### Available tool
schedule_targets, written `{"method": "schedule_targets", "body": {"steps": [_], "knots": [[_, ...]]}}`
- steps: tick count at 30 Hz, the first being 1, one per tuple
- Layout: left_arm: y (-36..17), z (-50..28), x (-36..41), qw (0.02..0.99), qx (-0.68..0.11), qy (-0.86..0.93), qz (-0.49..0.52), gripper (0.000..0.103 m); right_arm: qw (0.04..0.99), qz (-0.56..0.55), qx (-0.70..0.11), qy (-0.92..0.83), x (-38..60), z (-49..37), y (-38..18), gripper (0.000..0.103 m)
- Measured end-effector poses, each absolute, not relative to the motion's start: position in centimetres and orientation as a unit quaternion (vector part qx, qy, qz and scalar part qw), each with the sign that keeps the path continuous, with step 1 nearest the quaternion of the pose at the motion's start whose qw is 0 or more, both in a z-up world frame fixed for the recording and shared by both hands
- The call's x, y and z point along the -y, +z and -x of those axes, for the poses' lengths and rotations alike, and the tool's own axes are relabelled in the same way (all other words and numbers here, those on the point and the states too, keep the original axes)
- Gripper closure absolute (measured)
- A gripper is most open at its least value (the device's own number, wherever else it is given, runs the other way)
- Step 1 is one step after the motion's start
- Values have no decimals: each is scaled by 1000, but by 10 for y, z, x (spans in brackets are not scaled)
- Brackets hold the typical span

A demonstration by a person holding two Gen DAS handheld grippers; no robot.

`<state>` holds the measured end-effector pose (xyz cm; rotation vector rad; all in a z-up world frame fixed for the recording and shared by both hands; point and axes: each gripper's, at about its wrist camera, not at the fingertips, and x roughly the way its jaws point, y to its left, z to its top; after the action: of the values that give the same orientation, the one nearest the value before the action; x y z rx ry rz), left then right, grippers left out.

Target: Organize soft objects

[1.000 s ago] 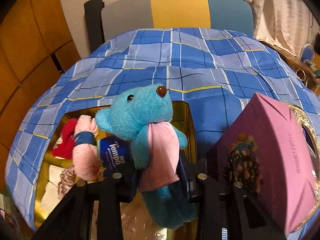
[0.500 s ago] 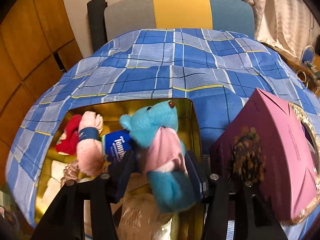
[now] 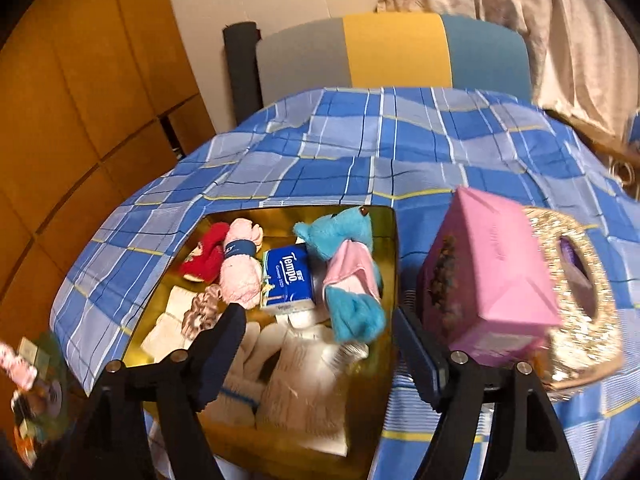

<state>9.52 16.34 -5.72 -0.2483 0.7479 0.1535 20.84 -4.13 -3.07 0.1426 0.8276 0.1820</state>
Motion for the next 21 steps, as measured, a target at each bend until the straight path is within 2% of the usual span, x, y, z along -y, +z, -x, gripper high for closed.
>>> {"method": "schedule_targets", "body": {"steps": [4,9,15,21], "knots": [[-48,-92,-159,923,-358,73,118,51,914,-50,-392,92,50,-185,-20,22],[-31,-88,-147,925,-358,60,112,51,921,-38,-378,88,63,-156,-3,5],[-17,-78,-127,926,-363,48,87,51,928,-33,-364,75,77,-132,18,1],[-8,-69,-115,922,-378,33,72,51,935,-25,-349,53,86,-110,32,0]]}}
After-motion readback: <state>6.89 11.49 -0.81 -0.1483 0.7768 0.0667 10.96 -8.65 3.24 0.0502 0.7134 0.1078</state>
